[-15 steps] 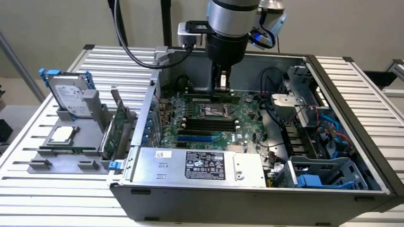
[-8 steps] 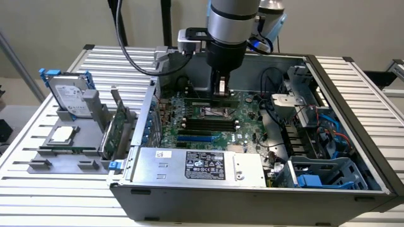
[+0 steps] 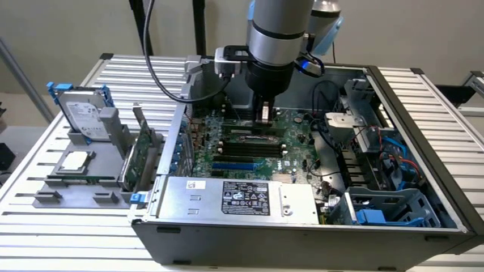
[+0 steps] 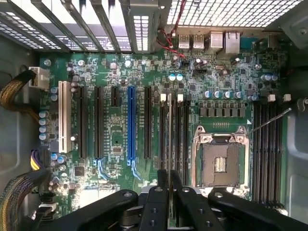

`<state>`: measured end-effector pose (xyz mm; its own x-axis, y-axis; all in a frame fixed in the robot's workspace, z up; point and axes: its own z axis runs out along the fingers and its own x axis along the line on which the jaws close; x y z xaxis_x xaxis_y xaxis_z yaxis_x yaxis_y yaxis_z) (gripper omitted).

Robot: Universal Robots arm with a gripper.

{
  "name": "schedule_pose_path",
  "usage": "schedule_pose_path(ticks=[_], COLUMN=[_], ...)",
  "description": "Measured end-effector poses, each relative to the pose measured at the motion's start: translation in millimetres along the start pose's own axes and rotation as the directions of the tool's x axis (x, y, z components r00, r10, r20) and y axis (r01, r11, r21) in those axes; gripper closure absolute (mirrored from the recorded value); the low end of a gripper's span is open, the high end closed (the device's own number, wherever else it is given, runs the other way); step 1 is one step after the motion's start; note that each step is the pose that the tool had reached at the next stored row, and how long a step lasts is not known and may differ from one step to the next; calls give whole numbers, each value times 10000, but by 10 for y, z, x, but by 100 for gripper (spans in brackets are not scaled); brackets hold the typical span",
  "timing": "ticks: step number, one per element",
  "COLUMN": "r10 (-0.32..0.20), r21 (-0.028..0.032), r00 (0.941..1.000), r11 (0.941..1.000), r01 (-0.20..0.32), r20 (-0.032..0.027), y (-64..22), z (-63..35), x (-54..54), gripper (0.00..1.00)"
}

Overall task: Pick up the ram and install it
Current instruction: 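Insert the ram into the slot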

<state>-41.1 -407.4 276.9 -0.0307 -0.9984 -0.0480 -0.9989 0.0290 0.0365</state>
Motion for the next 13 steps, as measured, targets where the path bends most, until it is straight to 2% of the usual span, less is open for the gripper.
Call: schedule_pose_path(ticks=[1,4,8,10,13], r10=[2,62,92,101,117], r21=[0,5,11,16,25], r00=[10000,10000,9998,9995,9986], r11=[10000,10000,10000,9999,9999], r01=[-2,-62,-92,-100,-116], r20=[-1,-73,-200,-298,-507], y=[0,-9,-16,-17,-19], z=[1,53,102,122,147], x=[0,-5,-20,-28,-42], gripper=[100,100,100,100,100])
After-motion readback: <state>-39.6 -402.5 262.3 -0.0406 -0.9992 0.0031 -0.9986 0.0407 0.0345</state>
